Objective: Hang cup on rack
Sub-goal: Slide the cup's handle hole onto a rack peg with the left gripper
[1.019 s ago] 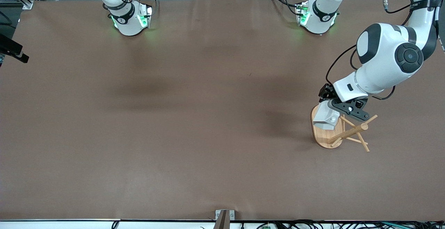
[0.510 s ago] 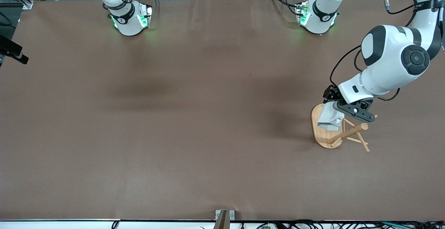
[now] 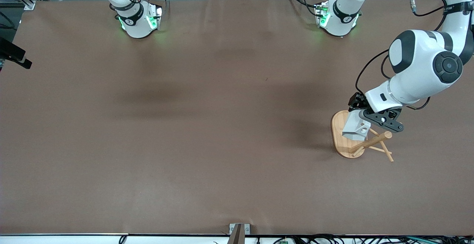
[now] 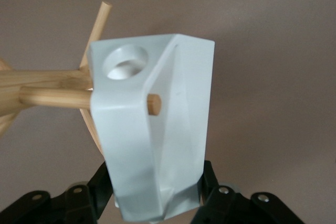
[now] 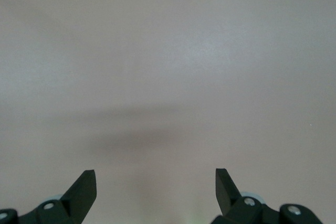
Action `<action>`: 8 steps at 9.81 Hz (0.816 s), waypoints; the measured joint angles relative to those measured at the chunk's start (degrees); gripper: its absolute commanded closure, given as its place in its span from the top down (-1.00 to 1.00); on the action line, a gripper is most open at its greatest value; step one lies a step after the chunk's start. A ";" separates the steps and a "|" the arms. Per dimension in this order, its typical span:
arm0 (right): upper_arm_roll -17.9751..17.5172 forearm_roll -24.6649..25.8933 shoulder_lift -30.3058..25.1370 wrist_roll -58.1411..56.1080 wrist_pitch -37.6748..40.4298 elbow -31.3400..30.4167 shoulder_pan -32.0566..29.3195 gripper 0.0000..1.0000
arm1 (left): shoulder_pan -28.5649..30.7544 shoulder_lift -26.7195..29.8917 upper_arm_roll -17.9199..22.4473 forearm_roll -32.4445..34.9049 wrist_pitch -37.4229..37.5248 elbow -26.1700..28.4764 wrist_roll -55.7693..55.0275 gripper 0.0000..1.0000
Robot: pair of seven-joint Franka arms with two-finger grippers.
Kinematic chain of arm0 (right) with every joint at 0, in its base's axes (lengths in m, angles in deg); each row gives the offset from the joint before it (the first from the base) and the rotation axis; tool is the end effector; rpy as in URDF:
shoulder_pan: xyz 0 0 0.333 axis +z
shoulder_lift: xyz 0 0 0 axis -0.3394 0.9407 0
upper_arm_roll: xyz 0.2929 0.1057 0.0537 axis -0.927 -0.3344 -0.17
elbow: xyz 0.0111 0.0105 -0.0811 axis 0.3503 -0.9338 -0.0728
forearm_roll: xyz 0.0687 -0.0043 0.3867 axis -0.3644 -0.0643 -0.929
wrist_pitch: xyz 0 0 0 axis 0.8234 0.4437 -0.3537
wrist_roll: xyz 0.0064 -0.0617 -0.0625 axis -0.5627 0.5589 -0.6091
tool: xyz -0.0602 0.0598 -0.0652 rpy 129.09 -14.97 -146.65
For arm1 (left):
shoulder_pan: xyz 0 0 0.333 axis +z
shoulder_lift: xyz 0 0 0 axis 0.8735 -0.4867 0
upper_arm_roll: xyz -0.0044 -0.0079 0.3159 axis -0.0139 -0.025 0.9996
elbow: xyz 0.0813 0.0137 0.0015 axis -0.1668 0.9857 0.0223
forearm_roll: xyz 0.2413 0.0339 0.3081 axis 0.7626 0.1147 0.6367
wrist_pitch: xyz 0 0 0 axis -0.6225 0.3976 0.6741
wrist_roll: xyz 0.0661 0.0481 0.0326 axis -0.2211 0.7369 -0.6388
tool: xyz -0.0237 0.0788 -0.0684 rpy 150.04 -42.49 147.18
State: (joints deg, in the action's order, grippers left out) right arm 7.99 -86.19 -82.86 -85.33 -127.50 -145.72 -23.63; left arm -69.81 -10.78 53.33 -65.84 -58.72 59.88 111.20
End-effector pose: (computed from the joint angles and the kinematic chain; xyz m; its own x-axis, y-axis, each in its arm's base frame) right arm 0.5266 -0.0667 0.6672 0.9968 -0.0795 0.0121 -0.0790 -0.9962 -0.0363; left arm 0.5854 -0.0771 0.3997 0.9061 -0.4229 0.0128 -0.4221 -0.9016 0.0946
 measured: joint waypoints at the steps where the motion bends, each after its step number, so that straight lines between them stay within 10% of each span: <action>1: -0.01 0.01 0.00 0.01 0.00 0.00 0.00 1.00 | 0.00 -0.27 0.22 0.00 -0.03 -0.22 0.00 -0.51; 3: -0.01 0.03 0.00 0.03 0.00 0.00 0.00 1.00 | 0.01 -0.84 0.54 0.00 -0.15 -0.54 0.00 -0.36; 5: -0.02 0.04 0.00 0.03 -0.07 0.00 0.00 1.00 | 0.02 -1.42 0.72 -0.02 -0.30 -1.02 0.00 0.99; 8: -0.02 0.05 0.00 0.04 -0.39 0.00 0.00 1.00 | 0.03 -1.56 0.85 -1.73 -0.37 -1.93 -0.13 1.00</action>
State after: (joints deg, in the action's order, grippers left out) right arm 7.97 -86.14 -82.86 -85.29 -127.90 -145.72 -23.63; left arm -69.78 -12.34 54.18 -67.57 -59.09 57.94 111.07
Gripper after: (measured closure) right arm 0.000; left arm 0.022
